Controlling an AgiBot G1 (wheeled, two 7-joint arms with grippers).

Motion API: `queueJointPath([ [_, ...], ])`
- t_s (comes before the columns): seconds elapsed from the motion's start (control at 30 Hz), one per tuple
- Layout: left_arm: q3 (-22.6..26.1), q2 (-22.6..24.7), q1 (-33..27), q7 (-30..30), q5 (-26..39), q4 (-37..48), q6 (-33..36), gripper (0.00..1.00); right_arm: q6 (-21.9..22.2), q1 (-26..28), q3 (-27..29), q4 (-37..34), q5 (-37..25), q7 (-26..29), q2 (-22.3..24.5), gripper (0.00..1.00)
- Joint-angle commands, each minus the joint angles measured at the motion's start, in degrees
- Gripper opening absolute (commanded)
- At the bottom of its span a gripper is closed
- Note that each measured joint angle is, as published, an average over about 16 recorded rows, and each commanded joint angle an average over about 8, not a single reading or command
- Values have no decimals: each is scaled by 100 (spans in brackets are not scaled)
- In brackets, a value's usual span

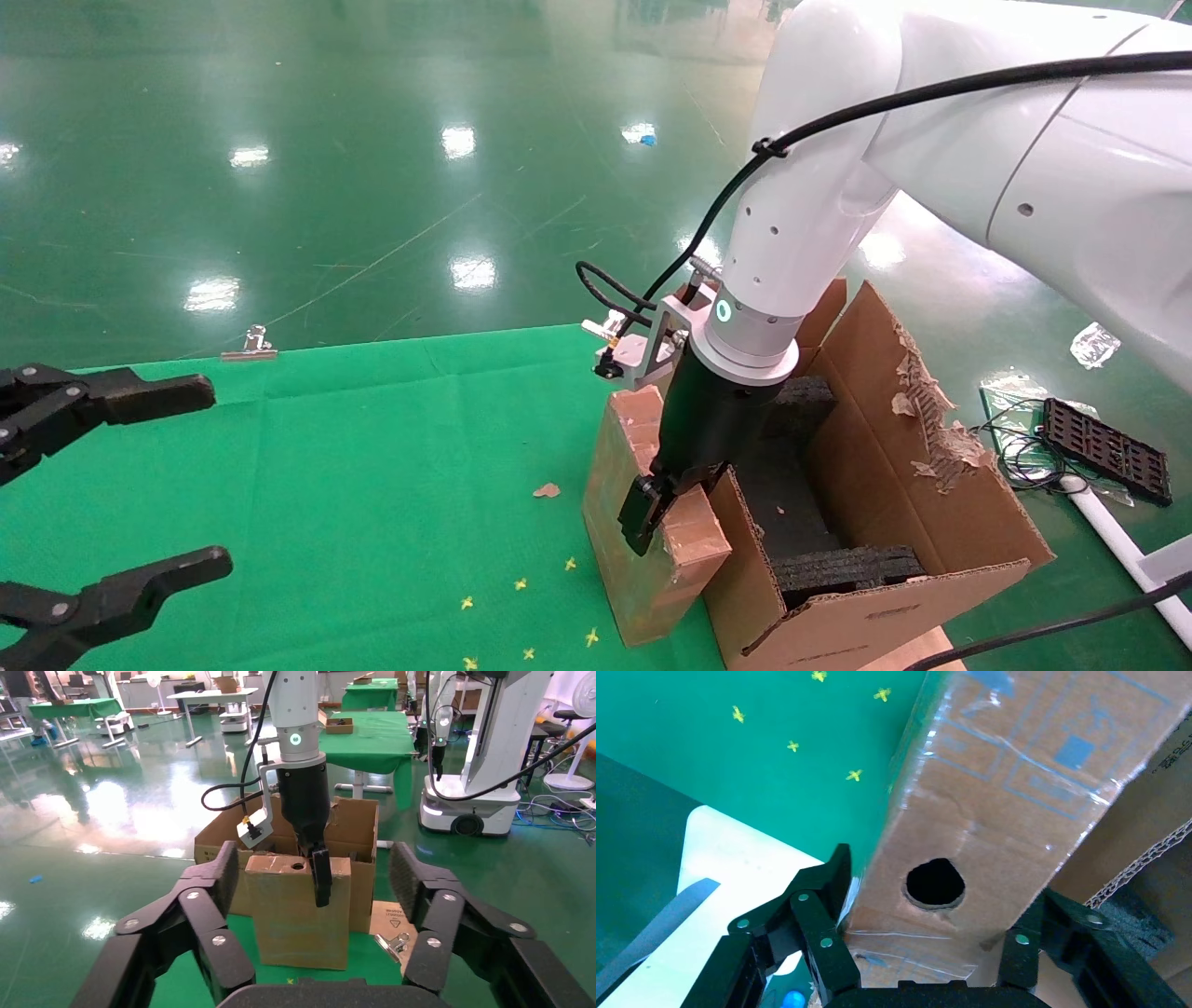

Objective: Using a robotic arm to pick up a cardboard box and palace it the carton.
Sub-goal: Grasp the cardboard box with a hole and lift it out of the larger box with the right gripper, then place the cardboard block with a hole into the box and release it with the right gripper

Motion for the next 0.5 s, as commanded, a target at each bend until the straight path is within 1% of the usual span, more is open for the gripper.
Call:
queueJointPath([
  [0.03, 1, 0, 0, 0, 0, 0, 0, 0, -2, -5, -10, 6, -2, 12, 4, 0],
  [0.3, 4, -1, -1, 2, -2, 0, -2, 0, 58, 11, 41, 10, 75, -115, 119, 0],
  [0.5, 6, -2, -1, 3, -4, 0, -2, 0, 162, 330, 261, 98, 225, -458, 409, 0],
])
